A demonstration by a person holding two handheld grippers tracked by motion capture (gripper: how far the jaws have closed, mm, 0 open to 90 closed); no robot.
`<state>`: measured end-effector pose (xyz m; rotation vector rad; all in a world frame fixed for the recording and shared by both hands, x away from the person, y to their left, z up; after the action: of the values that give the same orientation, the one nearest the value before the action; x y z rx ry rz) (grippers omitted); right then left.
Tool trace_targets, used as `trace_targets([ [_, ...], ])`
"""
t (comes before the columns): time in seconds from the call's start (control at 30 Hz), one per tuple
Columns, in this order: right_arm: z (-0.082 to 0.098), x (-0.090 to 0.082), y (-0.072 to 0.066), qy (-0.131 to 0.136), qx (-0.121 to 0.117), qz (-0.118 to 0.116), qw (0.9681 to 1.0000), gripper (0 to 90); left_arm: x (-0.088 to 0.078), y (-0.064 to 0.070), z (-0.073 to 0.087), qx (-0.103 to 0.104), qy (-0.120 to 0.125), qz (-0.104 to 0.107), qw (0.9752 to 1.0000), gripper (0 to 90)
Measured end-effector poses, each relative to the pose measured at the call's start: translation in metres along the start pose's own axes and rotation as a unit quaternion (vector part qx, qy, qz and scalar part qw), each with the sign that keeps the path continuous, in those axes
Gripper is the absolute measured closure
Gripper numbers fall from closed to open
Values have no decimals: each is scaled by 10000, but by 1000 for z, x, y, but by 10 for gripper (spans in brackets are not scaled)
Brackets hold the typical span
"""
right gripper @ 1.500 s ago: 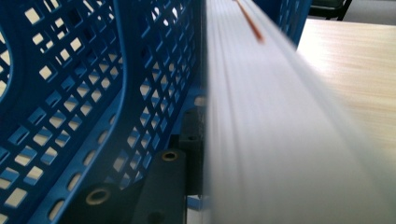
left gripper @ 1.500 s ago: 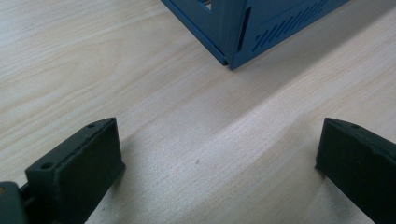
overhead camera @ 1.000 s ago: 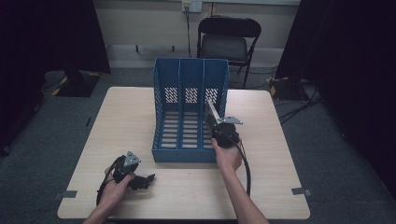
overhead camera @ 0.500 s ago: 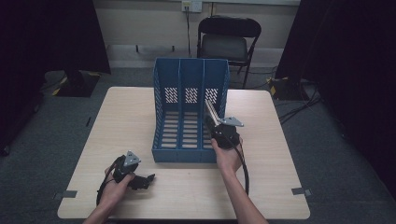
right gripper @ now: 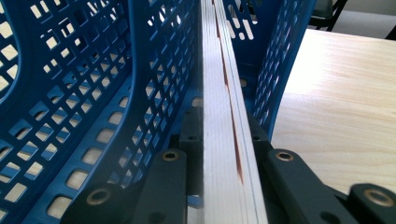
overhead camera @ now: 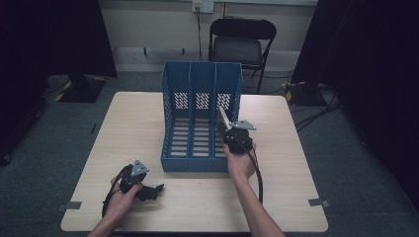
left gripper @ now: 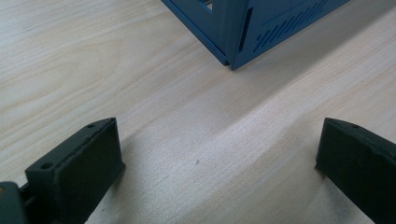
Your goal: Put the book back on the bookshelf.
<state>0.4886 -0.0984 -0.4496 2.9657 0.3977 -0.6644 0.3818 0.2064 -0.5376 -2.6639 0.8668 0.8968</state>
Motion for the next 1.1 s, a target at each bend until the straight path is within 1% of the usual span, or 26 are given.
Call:
trace_targets([
  [0.03,0,0,-1,8,-2,45,10000,761,0,0,0,-1,6,-3,10000,0],
  [0.13,1,0,-2,55,-2,72,10000,762,0,0,0,-2,3,-2,10000,0],
  [0.4,1,0,-3,165,67,98,9998,764,0,0,0,0,1,-2,10000,0],
  [0.5,2,-1,-3,272,91,206,9994,764,0,0,0,-1,4,-1,10000,0],
  [0.57,3,-2,-2,343,216,252,9989,763,0,0,0,1,2,1,10000,0],
  [0.6,4,-2,-2,376,229,280,9986,764,0,0,0,2,2,2,10000,0],
  [0.7,6,-3,-4,467,122,349,9982,764,0,0,0,3,0,2,10000,0],
  [0.83,5,-5,-1,548,251,447,9972,764,0,0,0,3,1,2,10000,0],
  [0.93,3,-7,0,633,293,519,9962,764,0,0,0,3,-2,6,10000,0],
  [1.0,2,-8,-1,690,274,622,9953,764,0,0,0,2,-3,7,10000,0],
  [1.03,3,-9,-1,695,262,668,9950,764,0,0,0,-2,1,6,10000,0],
  [1.1,3,-8,-1,637,323,751,9946,763,0,0,0,0,2,5,10000,0],
])
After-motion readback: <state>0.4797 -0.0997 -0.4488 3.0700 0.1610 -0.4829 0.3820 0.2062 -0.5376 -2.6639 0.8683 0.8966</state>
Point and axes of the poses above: each handheld gripper's, and its own axes: x roughly forward along the jaws, z roughly out of its underside, y roughly to its right, the point moved 5 cm from there along x, roughly forward along the jaws, and after that the axes turned 8 degrees about y, right-handed, at the moved point
